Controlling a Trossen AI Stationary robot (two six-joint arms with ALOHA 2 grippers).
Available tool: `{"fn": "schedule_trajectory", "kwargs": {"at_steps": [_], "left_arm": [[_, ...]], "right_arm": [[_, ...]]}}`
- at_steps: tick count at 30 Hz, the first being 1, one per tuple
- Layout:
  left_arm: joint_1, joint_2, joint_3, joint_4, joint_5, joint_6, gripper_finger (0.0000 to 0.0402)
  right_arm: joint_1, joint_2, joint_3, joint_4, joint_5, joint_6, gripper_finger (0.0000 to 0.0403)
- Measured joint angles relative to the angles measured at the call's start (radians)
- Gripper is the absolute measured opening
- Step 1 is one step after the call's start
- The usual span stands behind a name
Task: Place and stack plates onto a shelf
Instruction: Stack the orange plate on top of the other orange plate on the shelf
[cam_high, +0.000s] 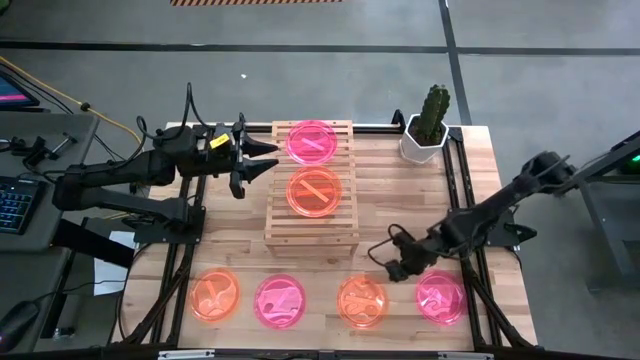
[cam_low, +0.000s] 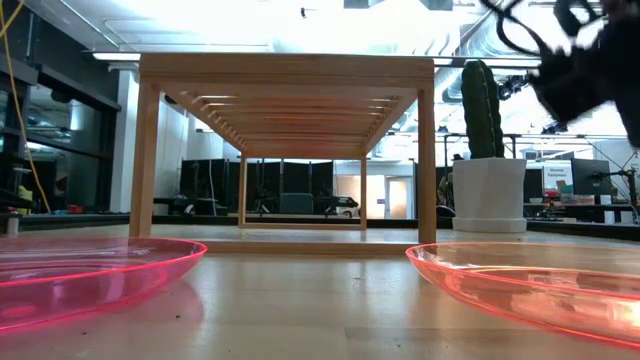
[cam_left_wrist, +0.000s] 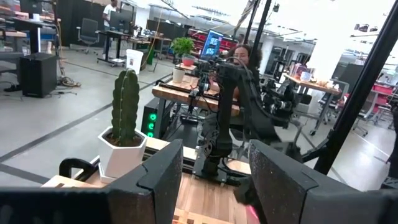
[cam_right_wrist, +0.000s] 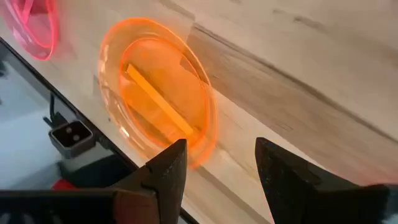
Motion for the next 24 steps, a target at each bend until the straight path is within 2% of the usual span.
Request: {"fn": "schedule_trajectory", "kwargs": {"at_steps": [6,12,17,21,24], "left_arm": [[0.000,0.000,0.000,0.000,0.000,0.000,0.0175],[0.000,0.000,0.000,-0.003,0.000,0.000,0.0175],[0.000,0.000,0.000,-0.002,0.000,0.000,0.0175],[0.001,0.000,0.000,-0.002,0.000,0.000,0.0175],[0.001,0.000,0.000,-0.001,0.000,0.000,0.0175]], "right_arm": [[0.027,0.142,-0.040,0.233,0.000,0.048,0.0172],[0.027,0.295,0.007,0.277,-0.019,0.043,0.0172],[0.026,0.356,0.050,0.278,-0.017,0.040,0.0167],[0.026,0.363,0.062,0.243,-0.005,0.043,0.0119],[0.026,0.362,0.062,0.207,0.001,0.042,0.0042]]}}
